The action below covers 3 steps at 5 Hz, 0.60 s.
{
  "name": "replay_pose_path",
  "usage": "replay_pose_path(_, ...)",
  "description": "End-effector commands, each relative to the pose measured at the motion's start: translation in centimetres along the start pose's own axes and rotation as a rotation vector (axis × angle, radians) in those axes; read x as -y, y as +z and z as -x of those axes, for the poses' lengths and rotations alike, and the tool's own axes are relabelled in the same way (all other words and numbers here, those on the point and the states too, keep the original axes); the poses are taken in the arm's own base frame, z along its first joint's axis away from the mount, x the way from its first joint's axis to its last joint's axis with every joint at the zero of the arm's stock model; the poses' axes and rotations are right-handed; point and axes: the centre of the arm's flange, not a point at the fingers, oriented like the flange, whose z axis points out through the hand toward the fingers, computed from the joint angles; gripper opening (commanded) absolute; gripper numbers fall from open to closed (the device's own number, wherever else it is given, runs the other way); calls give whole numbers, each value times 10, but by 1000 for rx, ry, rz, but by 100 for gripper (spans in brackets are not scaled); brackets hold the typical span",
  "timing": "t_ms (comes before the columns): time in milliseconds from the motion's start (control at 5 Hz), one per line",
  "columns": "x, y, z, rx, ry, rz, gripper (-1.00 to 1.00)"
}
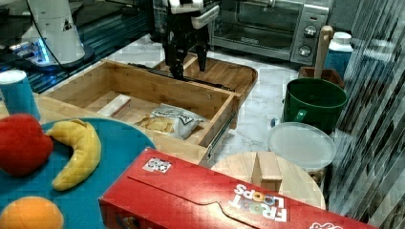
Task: Open the drawer.
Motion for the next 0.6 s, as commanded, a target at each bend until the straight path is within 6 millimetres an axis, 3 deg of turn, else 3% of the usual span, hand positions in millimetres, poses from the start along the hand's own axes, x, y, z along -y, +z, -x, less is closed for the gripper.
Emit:
replay_pose_path(200, 56, -25, -5, -11, 92, -69, 100)
replay_pose_path(600, 56, -25, -5, -11, 92, -69, 100)
